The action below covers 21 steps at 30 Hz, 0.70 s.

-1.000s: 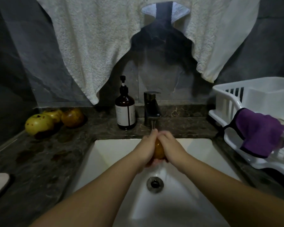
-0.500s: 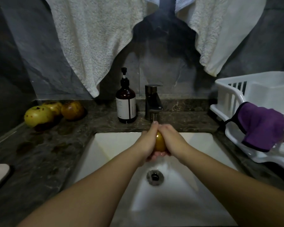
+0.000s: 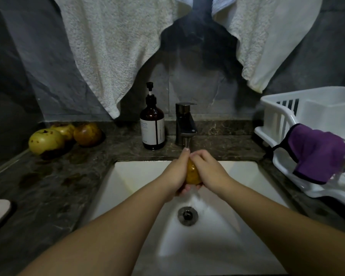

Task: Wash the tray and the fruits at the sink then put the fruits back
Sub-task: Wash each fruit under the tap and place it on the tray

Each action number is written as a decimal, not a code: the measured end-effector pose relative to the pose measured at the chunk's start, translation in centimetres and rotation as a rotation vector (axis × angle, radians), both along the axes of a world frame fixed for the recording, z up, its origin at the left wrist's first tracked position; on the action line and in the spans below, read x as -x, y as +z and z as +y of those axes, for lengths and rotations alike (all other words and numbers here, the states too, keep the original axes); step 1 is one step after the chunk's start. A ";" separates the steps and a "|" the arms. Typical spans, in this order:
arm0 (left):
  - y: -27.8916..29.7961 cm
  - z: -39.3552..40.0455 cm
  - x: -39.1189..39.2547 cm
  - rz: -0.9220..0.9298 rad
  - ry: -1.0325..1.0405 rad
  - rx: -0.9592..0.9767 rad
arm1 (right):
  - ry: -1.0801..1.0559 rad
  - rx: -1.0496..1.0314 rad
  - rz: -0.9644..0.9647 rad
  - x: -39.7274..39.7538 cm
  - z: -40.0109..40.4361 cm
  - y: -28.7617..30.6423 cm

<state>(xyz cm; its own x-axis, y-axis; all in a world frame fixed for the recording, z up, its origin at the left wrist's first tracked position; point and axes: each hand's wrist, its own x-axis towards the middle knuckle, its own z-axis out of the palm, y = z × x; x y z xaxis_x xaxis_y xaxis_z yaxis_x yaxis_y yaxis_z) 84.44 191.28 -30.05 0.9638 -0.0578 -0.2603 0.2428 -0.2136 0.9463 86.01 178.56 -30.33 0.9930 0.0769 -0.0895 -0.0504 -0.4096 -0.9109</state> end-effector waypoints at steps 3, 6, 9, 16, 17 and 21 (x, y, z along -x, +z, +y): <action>-0.2 0.1 -0.3 -0.176 0.070 -0.123 | 0.010 -0.101 0.138 0.2 0.3 0.3; 0.0 0.0 0.0 -0.117 0.052 -0.082 | -0.013 -0.056 0.113 0.2 0.4 0.1; 0.2 0.2 0.0 -0.079 0.024 -0.066 | -0.011 -0.021 0.043 0.2 0.3 0.0; 0.5 -0.1 0.2 0.017 0.003 0.093 | -0.009 -0.073 -0.005 0.4 -0.2 0.6; 0.3 -0.1 -0.1 -0.035 0.015 0.056 | -0.008 -0.109 0.044 0.3 -0.2 0.7; 0.2 -0.5 0.2 -0.001 0.001 0.039 | -0.041 -0.081 0.136 0.2 0.1 0.8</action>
<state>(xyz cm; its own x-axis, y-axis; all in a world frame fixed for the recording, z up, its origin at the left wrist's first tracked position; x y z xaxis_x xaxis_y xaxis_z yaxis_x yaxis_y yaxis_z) 84.22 190.82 -29.88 0.9641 -0.0666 -0.2570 0.2422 -0.1764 0.9541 85.77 178.70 -29.53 0.9746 0.0490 -0.2186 -0.1908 -0.3301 -0.9245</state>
